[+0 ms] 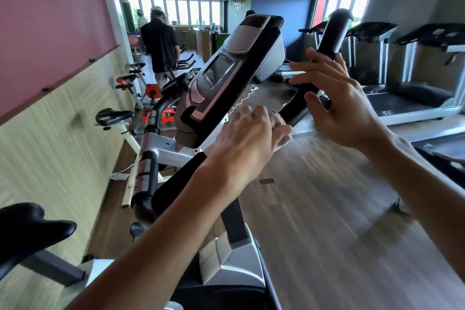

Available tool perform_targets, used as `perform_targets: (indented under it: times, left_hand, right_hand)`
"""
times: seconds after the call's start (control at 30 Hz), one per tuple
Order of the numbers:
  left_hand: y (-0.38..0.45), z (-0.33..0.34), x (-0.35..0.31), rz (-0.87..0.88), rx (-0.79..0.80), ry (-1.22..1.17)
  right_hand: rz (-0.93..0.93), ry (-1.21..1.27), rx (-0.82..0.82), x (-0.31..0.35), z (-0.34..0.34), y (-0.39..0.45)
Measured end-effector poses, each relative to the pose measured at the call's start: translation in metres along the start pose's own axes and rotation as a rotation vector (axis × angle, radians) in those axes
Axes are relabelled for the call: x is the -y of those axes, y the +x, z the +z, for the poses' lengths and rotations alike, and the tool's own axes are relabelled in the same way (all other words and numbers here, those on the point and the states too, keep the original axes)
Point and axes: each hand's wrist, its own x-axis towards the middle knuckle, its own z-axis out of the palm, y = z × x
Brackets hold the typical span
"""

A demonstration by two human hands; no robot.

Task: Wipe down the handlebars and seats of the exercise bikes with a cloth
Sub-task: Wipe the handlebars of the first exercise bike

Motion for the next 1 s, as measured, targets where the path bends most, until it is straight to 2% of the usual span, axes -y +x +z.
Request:
perform_targets:
  times: [0.13,0.23,0.27,0.4,0.5,0.57,0.7,0.77,0.87,0.93,1.0]
  left_hand:
    - [0.023,-0.003,-0.026,0.012,-0.121,-0.058]
    - [0.018,0.003,-0.021,0.024,-0.141,-0.051]
    - [0.009,0.006,-0.014,0.018,-0.138,-0.027]
    - [-0.015,0.012,-0.005,0.064,-0.311,0.189]
    - [0.015,0.008,-0.026,0.078,-0.231,0.052]
    - [0.034,0.004,-0.040,0.100,-0.250,0.004]
    - [0.038,0.005,-0.043,0.149,-0.244,0.071]
    - [0.019,0.009,-0.027,0.215,-0.320,0.145]
    - [-0.009,0.014,-0.010,0.086,-0.425,0.236]
    - [-0.008,0.013,-0.013,0.072,-0.296,0.217]
    - [0.011,0.006,-0.021,0.096,-0.242,0.088]
  right_hand:
    - [-0.076,-0.057,0.051,-0.009,-0.006,0.001]
    - [-0.115,-0.096,0.050,-0.013,-0.005,0.000]
    - [-0.116,-0.097,0.044,-0.013,-0.003,-0.001]
    - [-0.081,-0.053,0.042,-0.011,-0.002,-0.002]
    - [-0.092,-0.015,0.110,-0.013,-0.010,0.002]
    - [-0.089,-0.009,0.134,-0.014,-0.015,0.003]
    - [-0.079,-0.003,0.204,-0.013,-0.022,0.005]
    - [-0.077,-0.015,0.204,-0.013,-0.023,0.004]
    - [-0.057,-0.029,0.189,-0.010,-0.017,0.002]
    - [-0.052,-0.033,0.197,-0.008,-0.014,0.001]
    - [-0.044,-0.029,0.223,-0.008,-0.015,0.003]
